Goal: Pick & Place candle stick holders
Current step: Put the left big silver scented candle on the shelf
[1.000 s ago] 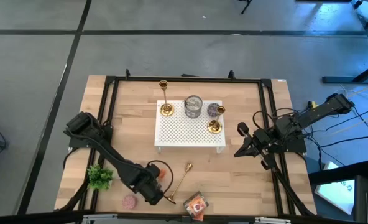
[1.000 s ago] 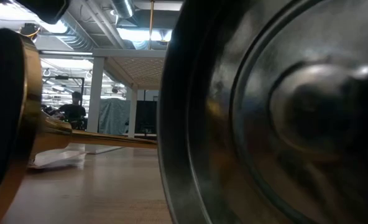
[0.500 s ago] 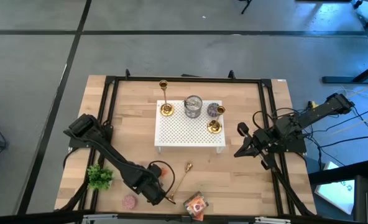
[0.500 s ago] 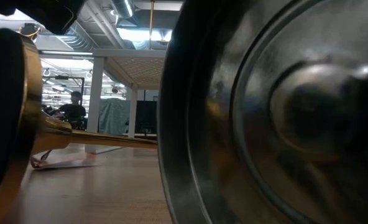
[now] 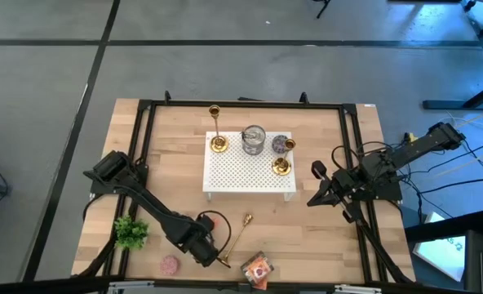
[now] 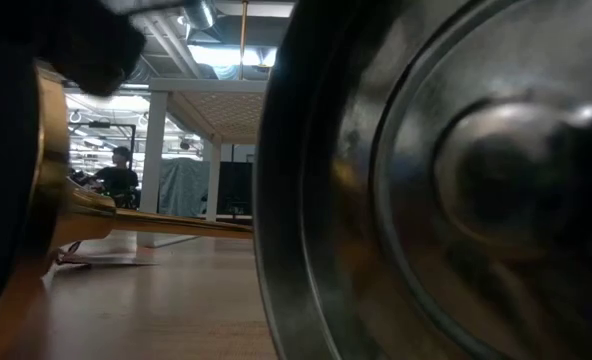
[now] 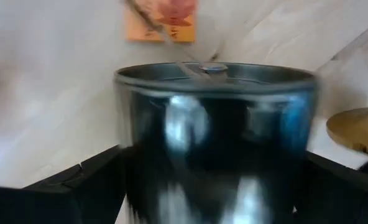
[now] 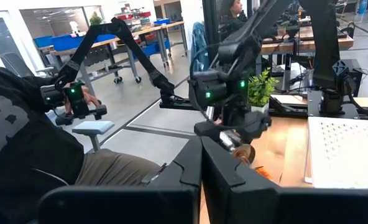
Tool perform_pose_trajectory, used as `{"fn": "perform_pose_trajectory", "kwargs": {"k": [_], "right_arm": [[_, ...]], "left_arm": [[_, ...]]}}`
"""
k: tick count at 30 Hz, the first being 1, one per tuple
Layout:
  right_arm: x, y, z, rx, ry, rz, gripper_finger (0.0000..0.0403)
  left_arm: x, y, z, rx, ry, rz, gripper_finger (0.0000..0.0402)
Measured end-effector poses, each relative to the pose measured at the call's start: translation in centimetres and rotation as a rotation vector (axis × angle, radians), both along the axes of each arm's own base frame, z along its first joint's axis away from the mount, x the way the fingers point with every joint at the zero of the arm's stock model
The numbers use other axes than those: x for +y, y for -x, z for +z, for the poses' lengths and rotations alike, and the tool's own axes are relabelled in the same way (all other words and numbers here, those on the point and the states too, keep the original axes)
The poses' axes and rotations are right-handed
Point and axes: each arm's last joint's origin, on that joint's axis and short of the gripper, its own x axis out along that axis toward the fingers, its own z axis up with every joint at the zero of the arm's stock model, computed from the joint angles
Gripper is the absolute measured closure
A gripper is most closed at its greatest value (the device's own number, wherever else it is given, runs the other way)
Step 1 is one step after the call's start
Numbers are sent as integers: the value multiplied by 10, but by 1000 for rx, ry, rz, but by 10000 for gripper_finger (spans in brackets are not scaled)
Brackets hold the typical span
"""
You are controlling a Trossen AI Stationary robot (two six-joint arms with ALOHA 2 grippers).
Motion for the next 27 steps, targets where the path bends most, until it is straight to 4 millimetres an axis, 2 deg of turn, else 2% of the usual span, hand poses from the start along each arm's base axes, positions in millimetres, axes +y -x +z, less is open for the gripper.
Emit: {"fn": "perform_pose_trajectory", "kwargs": {"k": [6,14,20,27], "right_arm": [[0,0,0,0,0,-1,398],[0,0,0,-1,-1,-1,398],[0,0,0,-1,0,-1,398],[0,0,0,-1,0,-3,398]], "left_arm": [[3,-1,-16,33,-22,-37,34],[6,-3,-14,41,-7,-32,56],[0,-7,5,-52,-46,-66,57],[-3,-20,52,-319,-174,-92,57]]}}
